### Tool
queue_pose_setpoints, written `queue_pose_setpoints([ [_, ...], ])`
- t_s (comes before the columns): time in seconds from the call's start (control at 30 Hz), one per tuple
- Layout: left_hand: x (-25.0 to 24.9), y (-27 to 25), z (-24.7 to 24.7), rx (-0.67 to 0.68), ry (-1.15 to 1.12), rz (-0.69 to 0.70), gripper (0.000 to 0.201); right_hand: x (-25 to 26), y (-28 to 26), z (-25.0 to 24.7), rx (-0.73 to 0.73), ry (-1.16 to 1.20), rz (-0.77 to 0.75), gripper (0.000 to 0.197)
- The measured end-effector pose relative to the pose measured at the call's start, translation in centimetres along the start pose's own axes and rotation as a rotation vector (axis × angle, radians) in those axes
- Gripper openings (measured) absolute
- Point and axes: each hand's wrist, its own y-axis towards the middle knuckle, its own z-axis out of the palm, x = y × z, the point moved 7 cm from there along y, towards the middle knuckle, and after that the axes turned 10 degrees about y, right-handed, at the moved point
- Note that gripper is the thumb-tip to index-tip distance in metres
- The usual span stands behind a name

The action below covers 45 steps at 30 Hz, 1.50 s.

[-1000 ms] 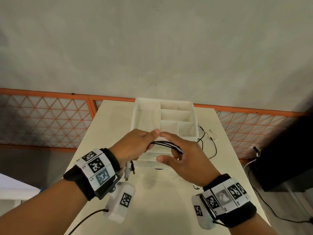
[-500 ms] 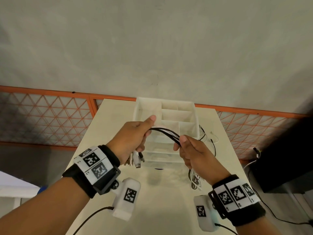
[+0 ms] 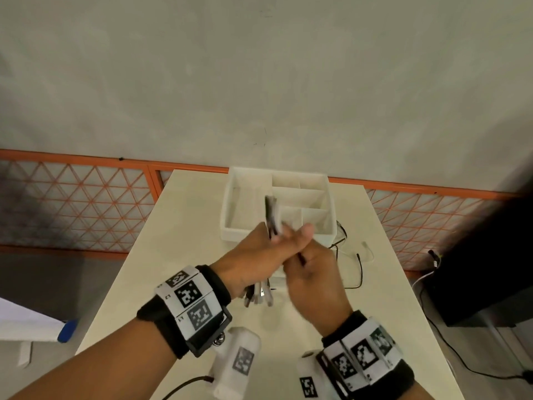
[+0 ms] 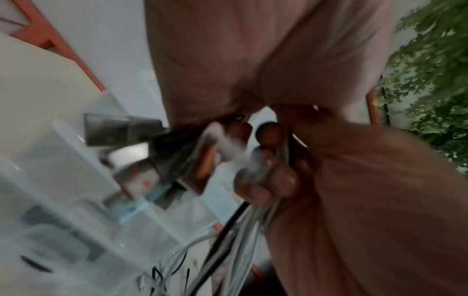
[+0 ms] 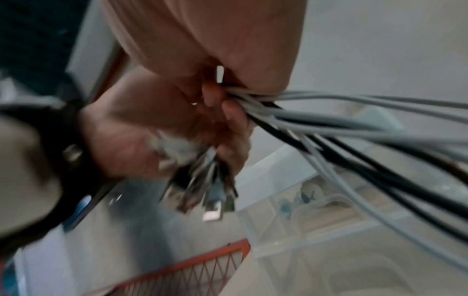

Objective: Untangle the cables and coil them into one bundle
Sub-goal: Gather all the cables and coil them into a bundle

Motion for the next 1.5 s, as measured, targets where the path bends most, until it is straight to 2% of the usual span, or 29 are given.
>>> queue_pose_setpoints([
  [0.1,1.1,0.0,-0.5,-0.016,-0.270,-0.093,0.061,0.6,-0.7,1.9,0.191,-0.133,-0.057,0.024],
  [0.17,2.0,0.0,-1.5,-0.079,-0.301,-0.121,0.051,1.0,-0.7,1.6,0.231,-0.179,-0.027,0.022],
  [0.27,1.8,-0.1,-2.4,-0.076,-0.211,-0.058,0.045,2.5,0.5,-1.3,-0.024,-0.239,-0.068,0.025],
  [0.3,1.6,-0.1,-2.3,-0.055,-0.159,-0.028,0.043,3.2,1.0,-1.9,-0.064,-0.264,-0.085,0.030],
  [0.33,1.3,-0.1,-2.2,-0.029,-0.083,-0.009,0.042,3.8,1.6,-1.8,-0.036,-0.286,-0.095,0.041],
  [0.4,0.9,-0.3,-1.6,0.029,0.051,-0.003,0.036,4.6,2.4,-0.9,0.118,-0.301,-0.129,0.059],
  [0.47,0.6,-0.6,-1.0,0.096,0.090,0.013,0.035,5.2,2.8,0.1,0.220,-0.338,-0.170,0.051],
  [0.5,0.5,-0.7,-0.8,0.119,0.099,0.015,0.031,5.3,3.0,0.2,0.219,-0.381,-0.181,0.044],
  [0.57,0.4,-0.8,-0.9,0.125,0.167,0.004,0.011,5.2,3.2,0.0,0.191,-0.437,-0.164,0.039],
  [0.63,0.4,-0.8,-1.4,0.083,0.239,0.009,0.034,4.9,3.2,0.0,0.208,-0.446,-0.128,0.035],
  [0.73,0.3,-0.8,-1.8,0.046,0.273,0.029,0.039,5.1,3.2,0.3,0.210,-0.463,-0.141,0.034],
  [0.8,0.0,-0.9,-1.8,0.051,0.264,0.038,0.043,5.4,3.3,-0.1,0.137,-0.419,-0.168,0.029],
  [0.87,-0.4,-0.7,-2.0,0.045,0.251,0.048,0.043,5.1,3.6,-1.0,0.002,-0.329,-0.141,0.015],
  [0.93,-0.8,-0.7,-2.0,0.039,0.240,0.054,0.046,4.6,3.8,-1.3,-0.050,-0.311,-0.099,0.005],
  [1.03,-1.1,-0.8,-2.0,0.006,0.216,0.085,0.045,3.8,4.1,-1.6,-0.063,-0.357,-0.060,0.012],
  [1.13,-1.4,-0.9,-1.8,-0.016,0.210,0.135,0.038,3.1,4.4,-2.0,-0.086,-0.376,-0.015,0.010],
  [1.23,-1.0,-0.6,-1.6,0.003,0.191,0.130,0.042,2.4,4.2,-1.4,-0.024,-0.413,0.017,0.021],
  [1.37,-0.8,-0.6,-1.5,0.016,0.164,0.113,0.037,1.8,4.0,-1.2,0.049,-0.431,0.041,0.035],
  [1.43,-0.3,-0.5,-1.9,-0.032,0.093,0.086,0.035,1.0,3.9,-1.5,0.081,-0.299,0.119,0.038],
  [1.5,-0.1,-0.4,-2.9,-0.098,-0.039,0.087,0.038,-0.5,3.3,-1.5,0.148,-0.033,0.264,0.050],
])
